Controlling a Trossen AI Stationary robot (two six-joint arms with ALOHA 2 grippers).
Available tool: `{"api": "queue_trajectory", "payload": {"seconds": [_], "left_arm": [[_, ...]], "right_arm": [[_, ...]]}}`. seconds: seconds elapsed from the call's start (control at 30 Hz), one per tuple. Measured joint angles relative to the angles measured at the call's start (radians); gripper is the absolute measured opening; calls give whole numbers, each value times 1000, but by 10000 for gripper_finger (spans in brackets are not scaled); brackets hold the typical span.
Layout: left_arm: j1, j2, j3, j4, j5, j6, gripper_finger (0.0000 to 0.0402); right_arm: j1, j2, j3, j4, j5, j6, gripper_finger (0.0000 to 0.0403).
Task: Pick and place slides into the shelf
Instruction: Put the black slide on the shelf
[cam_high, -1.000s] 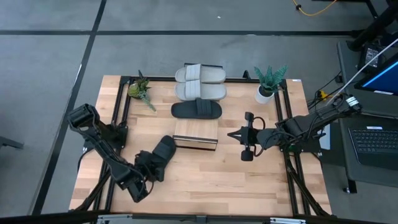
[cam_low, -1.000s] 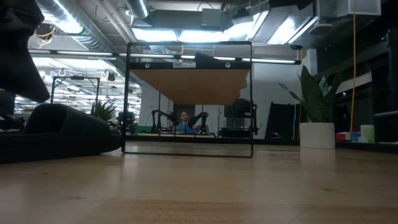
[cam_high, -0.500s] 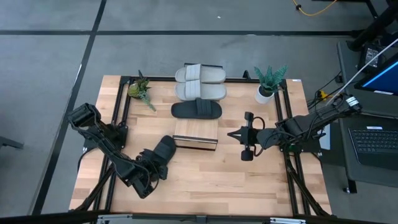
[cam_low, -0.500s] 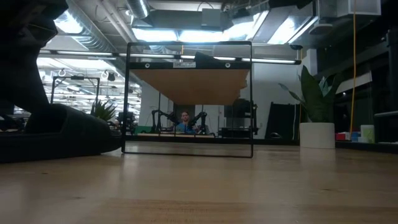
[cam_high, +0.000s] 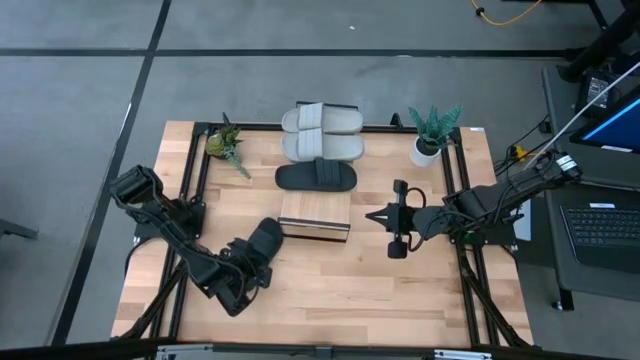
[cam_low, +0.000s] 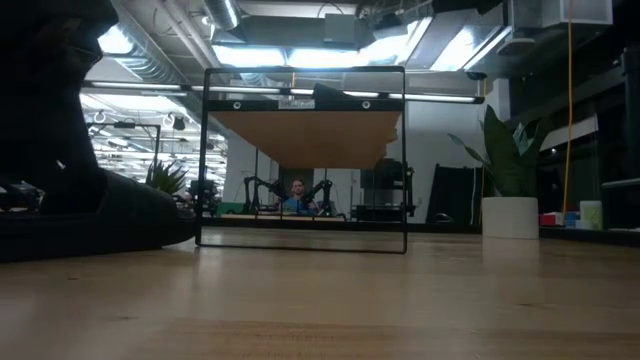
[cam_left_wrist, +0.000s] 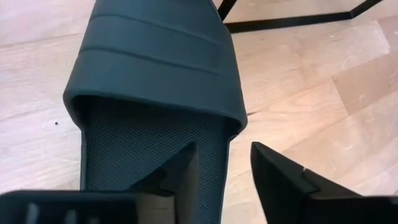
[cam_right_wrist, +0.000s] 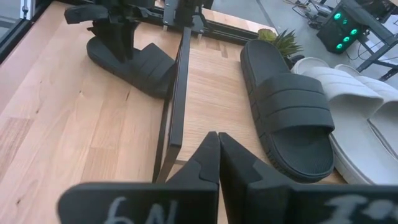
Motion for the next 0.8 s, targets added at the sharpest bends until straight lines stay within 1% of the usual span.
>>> {"api": "queue_trajectory", "payload": {"seconds": [0.17, 0.33, 0.6, 0.8], "left_arm": [[30, 0, 0, 32, -3, -7, 161], [64, 0, 0, 83, -3, 15, 163], [112, 0, 0, 87, -3, 56, 163], [127, 0, 0, 87, 4, 71, 163]], "right_arm": [[0, 0, 0, 0, 0, 1, 3], [0, 0, 0, 0, 0, 0, 3], [0, 0, 0, -17, -2, -1, 3], [0, 0, 1, -29, -2, -1, 3]]}}
